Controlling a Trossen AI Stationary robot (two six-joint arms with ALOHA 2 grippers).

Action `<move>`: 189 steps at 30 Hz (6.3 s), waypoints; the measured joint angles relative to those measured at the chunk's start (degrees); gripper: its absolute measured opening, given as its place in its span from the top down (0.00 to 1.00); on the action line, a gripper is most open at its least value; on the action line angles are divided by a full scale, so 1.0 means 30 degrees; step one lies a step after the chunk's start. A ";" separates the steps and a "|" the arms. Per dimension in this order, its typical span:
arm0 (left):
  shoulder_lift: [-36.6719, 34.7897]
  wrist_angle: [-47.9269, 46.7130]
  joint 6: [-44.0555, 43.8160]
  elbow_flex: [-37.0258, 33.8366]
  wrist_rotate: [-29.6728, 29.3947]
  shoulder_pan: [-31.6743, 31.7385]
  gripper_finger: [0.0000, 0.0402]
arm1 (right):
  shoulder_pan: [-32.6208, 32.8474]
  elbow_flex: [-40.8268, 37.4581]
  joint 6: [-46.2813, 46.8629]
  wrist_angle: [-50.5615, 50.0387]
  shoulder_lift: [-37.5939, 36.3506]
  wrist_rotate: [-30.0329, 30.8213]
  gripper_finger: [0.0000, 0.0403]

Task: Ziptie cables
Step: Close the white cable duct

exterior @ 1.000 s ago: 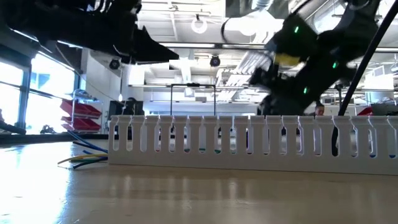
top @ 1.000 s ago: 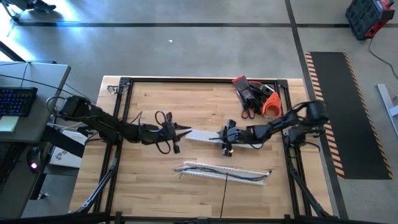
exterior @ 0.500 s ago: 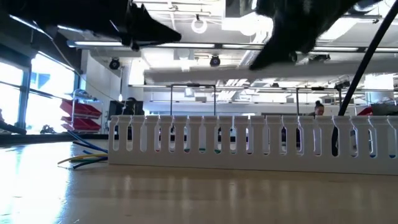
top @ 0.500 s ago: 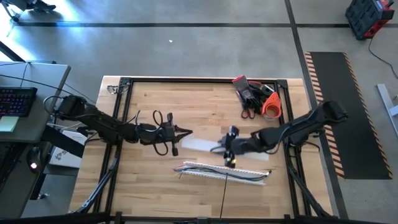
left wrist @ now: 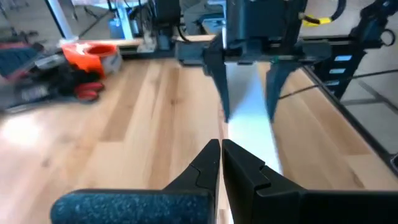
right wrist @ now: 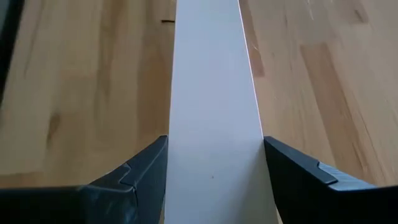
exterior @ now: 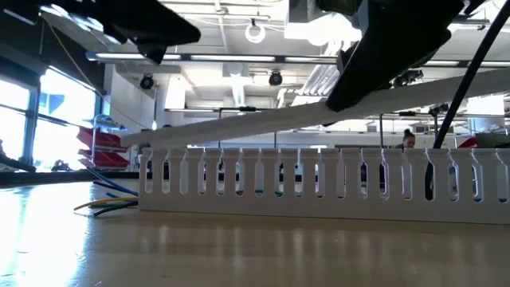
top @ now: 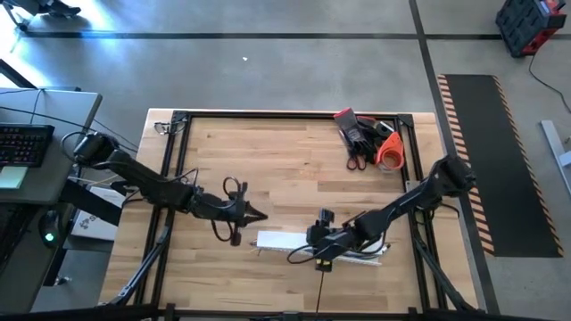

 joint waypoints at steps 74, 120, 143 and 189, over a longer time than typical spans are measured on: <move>1.2148 0.6853 -0.0595 0.3327 0.7689 0.2130 1.00 | 0.0474 -0.0087 0.3030 -0.1141 0.1304 -0.0260 0.48; 0.8675 -0.0501 0.1569 0.3876 0.7847 0.2232 0.42 | -0.0734 0.0641 0.1352 -0.2728 0.1300 -0.2448 0.48; 1.1904 0.4320 -0.0378 0.2572 0.4784 0.1133 0.42 | -0.2214 0.5654 -0.1271 -0.9832 0.1352 -0.2674 0.99; 0.9605 0.5145 -0.0609 0.3634 0.5319 0.2041 0.42 | 0.1933 -0.6601 0.2905 -0.5449 -0.6244 -0.1367 0.33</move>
